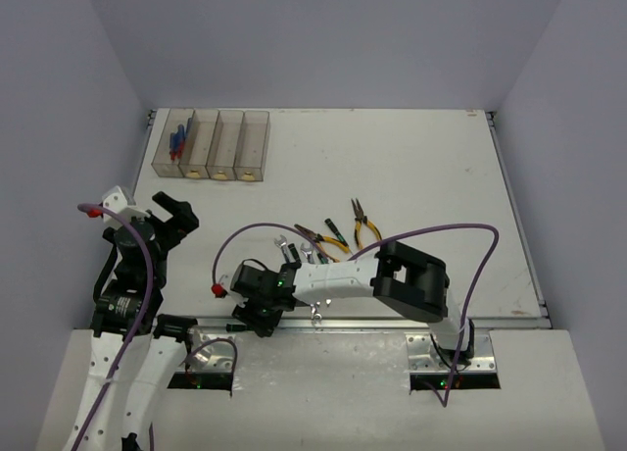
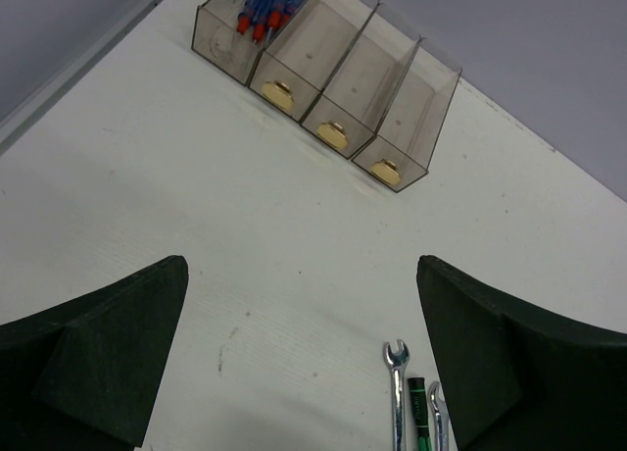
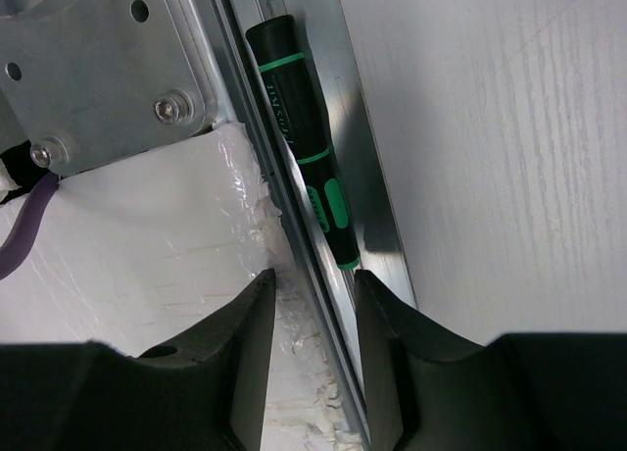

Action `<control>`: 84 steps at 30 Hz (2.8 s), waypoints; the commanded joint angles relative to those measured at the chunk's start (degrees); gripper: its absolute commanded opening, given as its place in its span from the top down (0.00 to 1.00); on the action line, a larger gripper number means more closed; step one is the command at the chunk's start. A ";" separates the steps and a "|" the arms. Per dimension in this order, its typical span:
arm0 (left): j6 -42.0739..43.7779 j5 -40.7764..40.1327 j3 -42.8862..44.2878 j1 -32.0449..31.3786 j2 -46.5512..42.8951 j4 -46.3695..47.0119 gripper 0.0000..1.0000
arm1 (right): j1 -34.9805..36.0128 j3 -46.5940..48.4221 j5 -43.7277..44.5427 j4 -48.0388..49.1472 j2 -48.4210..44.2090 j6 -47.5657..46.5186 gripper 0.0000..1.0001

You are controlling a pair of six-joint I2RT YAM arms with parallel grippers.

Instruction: Sort the tools into containers

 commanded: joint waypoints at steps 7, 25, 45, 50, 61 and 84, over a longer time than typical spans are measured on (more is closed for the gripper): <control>-0.01 0.83 1.84 -0.52 -0.69 1.87 0.00 | 0.30 -0.52 4.09 2.87 -2.22 -0.71 0.64; 0.17 1.27 1.79 -0.61 -0.60 2.11 0.00 | 0.37 0.96 -3.14 -1.71 1.85 -3.04 0.64; 0.34 1.44 1.70 -0.61 -0.41 2.38 0.00 | -0.84 1.01 4.45 -0.78 -2.99 0.18 0.66; 0.43 1.67 1.70 -0.61 -0.25 2.50 0.00 | -1.07 0.26 4.52 -0.89 -4.89 -0.45 0.66; 0.43 1.53 1.61 -0.61 -0.51 2.55 0.00 | -0.67 -2.41 -2.64 2.22 -2.71 -3.34 0.67; 0.34 1.36 1.60 -0.61 -1.57 2.55 0.00 | 0.04 3.40 2.75 2.33 2.47 -4.30 0.71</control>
